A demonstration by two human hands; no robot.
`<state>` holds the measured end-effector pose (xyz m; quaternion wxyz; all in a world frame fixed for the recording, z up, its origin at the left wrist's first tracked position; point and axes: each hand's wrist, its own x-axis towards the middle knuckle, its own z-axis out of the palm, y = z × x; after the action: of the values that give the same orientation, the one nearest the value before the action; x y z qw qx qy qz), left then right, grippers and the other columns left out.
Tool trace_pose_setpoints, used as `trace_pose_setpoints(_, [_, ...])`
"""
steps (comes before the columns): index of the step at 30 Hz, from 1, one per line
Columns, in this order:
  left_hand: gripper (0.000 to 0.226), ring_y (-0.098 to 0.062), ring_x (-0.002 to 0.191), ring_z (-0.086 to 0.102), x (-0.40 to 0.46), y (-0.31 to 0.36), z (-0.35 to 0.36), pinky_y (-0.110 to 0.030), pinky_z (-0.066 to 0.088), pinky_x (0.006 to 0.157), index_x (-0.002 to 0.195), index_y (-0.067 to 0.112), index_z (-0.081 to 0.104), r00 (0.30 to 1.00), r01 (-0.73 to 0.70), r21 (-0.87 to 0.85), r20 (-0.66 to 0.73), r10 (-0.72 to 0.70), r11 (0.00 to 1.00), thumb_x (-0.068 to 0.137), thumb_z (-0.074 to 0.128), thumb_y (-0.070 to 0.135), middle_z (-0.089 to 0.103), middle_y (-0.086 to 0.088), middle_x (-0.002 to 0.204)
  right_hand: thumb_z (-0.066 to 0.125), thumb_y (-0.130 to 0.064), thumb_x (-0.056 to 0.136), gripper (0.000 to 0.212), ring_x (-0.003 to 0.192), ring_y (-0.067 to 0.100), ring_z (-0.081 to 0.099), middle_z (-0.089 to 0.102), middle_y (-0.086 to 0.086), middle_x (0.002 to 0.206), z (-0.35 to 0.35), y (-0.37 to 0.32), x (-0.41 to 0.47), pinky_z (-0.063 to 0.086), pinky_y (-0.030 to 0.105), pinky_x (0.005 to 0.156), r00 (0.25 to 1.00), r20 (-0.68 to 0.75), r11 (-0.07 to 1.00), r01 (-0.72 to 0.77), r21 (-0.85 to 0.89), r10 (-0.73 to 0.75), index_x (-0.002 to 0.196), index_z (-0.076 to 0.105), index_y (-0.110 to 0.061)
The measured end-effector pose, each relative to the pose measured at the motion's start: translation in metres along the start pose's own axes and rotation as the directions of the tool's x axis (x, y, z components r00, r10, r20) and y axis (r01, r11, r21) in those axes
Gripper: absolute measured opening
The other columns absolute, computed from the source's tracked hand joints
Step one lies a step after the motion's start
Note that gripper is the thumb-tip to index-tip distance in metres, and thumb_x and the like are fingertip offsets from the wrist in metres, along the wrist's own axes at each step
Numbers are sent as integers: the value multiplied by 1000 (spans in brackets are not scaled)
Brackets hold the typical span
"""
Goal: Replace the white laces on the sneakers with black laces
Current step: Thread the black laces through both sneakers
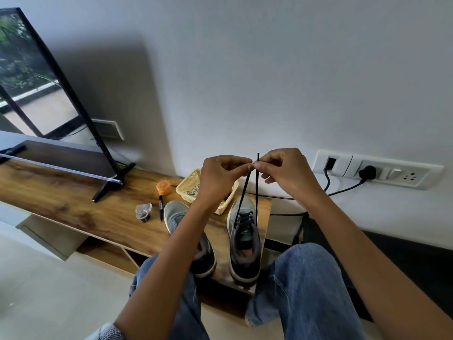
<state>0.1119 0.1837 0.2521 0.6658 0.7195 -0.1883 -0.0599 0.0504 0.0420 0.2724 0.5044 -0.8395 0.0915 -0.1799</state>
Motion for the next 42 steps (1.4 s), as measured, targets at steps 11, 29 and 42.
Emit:
trace_pose_setpoints(11, [5, -12, 80, 63, 11, 4, -1, -26, 53, 79, 86, 21, 75, 998, 12, -45, 64, -9, 999, 85, 72, 18, 74, 1, 80, 78, -6, 77, 13, 62, 16, 70, 70, 6, 70, 2, -1, 7, 57, 25, 63, 998, -29, 988, -45, 145, 50, 73, 67, -12])
trace_pose_setpoints(29, [8, 1, 72, 63, 22, 5, -4, -15, 49, 67, 92, 19, 76, 984, -96, 179, 164, 67, 979, 85, 73, 19, 74, 0, 82, 81, -9, 75, 30, 61, 19, 71, 70, 12, 70, 4, 8, 11, 53, 25, 57, 998, -66, 992, 16, 123, -8, 76, 51, -13])
trace_pose_setpoints(42, [6, -9, 82, 65, 19, 11, 1, -16, 48, 71, 86, 19, 76, 986, -165, 269, 77, 150, 949, 85, 73, 24, 72, 15, 82, 75, -25, 81, 12, 84, 8, 61, 69, 0, 97, 44, 54, -1, 46, 26, 78, 960, 256, 993, -122, 4, 117, 90, 70, -20])
